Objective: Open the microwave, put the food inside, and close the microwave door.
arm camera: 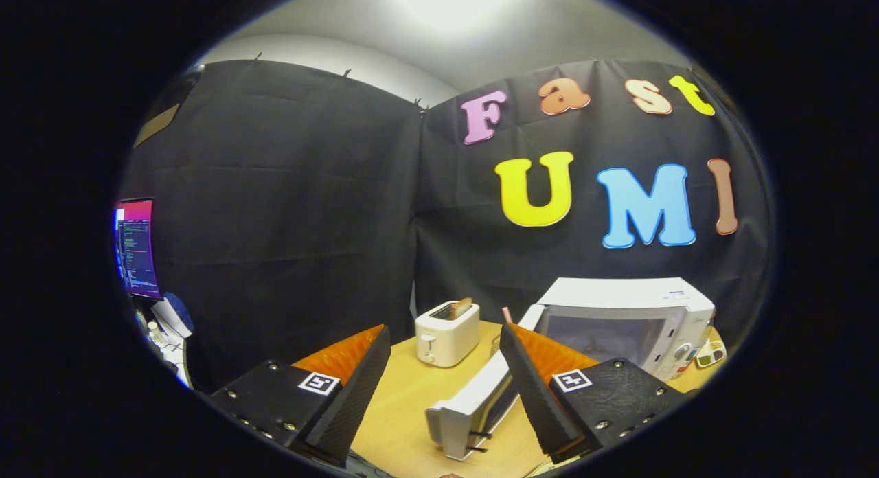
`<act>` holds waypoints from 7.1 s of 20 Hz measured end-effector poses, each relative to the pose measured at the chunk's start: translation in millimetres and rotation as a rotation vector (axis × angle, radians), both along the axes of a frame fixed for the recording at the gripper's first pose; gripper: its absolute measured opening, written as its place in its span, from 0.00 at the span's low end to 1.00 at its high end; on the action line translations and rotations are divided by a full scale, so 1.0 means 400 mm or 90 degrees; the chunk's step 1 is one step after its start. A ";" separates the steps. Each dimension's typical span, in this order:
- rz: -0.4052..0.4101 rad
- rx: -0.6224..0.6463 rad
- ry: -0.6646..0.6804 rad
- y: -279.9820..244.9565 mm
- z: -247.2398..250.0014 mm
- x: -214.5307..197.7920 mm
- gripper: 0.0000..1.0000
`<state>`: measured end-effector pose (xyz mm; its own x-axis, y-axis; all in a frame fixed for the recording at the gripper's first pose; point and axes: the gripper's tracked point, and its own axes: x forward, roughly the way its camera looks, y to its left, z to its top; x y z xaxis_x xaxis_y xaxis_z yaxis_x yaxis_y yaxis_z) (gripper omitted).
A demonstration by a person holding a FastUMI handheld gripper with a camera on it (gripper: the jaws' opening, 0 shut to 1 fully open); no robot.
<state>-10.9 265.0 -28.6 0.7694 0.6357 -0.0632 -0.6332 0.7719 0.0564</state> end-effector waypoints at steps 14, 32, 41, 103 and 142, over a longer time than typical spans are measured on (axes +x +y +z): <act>-0.192 -0.047 0.113 -0.374 -0.212 0.178 0.97; -0.216 -0.148 0.388 -0.510 -0.648 -0.088 0.98; -0.208 -0.208 0.456 -0.523 -0.764 -0.146 0.98; -0.365 0.189 0.355 -0.299 -0.680 0.846 0.89; -0.081 0.035 0.055 0.040 -0.105 -0.057 0.93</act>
